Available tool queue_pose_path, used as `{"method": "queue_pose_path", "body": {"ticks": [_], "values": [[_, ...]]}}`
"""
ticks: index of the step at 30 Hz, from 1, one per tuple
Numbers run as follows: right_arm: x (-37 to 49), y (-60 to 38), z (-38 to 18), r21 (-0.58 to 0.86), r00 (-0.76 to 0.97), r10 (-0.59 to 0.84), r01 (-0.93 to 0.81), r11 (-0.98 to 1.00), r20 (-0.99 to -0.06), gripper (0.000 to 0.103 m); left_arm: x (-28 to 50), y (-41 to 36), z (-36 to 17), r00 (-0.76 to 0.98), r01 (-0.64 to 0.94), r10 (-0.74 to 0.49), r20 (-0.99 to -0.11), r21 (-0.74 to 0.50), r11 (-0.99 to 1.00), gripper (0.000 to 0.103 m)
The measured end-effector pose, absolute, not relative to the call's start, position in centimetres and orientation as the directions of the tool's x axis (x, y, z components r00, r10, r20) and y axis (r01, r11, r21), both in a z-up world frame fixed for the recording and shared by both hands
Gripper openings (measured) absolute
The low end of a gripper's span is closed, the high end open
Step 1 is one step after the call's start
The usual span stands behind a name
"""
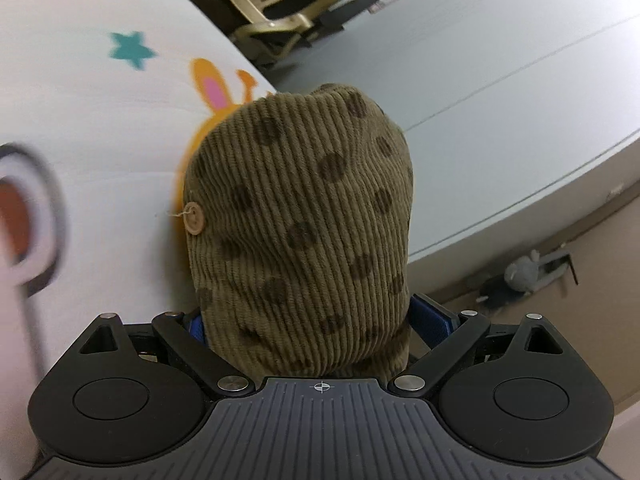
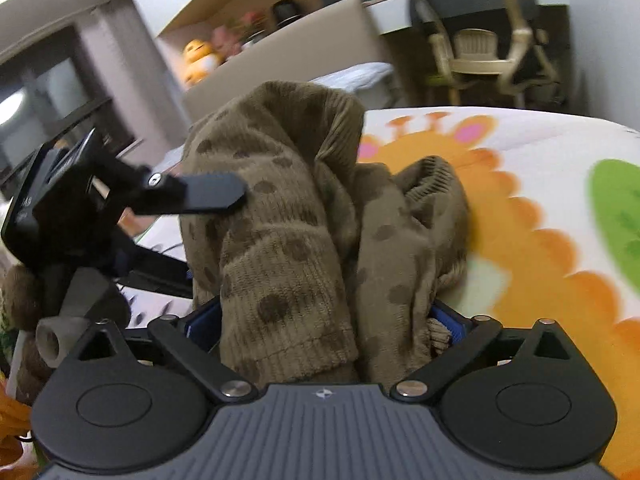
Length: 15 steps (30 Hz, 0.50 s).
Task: Fold clothes
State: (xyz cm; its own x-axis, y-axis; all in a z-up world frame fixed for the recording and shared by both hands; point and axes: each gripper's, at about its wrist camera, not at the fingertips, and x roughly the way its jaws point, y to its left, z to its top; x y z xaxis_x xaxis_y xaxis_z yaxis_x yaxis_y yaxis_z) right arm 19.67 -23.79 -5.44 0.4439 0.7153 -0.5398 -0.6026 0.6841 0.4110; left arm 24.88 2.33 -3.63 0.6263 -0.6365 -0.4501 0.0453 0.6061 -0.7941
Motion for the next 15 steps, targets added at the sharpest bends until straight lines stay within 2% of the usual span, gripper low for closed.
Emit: {"method": "queue_pose_path", "body": {"ticks": [4, 8, 11, 15], "values": [[14.8, -20.3, -4.9, 0.461, 0.292, 0.797, -0.69, 0.558, -0.528, 0.098, 19.6, 5.6, -2.5, 0.638, 0.006, -0.617, -0.46, -0.799, 0.602, 0.097], [10.6, -17.9, -4.5, 0.448, 0.205, 0.827, -0.759, 0.472, -0.524, 0.098, 15.0, 7.9, 0.2, 0.654, 0.032, -0.574, -0.492, -0.74, 0.671, 0.098], [9.5, -17.9, -3.8, 0.389, 0.275, 0.802, -0.762, 0.518, -0.529, 0.098, 13.8, 9.1, 1.0, 0.675, 0.027, -0.548, -0.495, -0.725, 0.688, 0.098], [9.4, -20.5, -1.8, 0.304, 0.449, 0.747, -0.715, 0.629, -0.49, 0.098, 14.6, 9.2, 1.4, 0.688, 0.045, -0.549, -0.475, -0.727, 0.686, 0.098]]}}
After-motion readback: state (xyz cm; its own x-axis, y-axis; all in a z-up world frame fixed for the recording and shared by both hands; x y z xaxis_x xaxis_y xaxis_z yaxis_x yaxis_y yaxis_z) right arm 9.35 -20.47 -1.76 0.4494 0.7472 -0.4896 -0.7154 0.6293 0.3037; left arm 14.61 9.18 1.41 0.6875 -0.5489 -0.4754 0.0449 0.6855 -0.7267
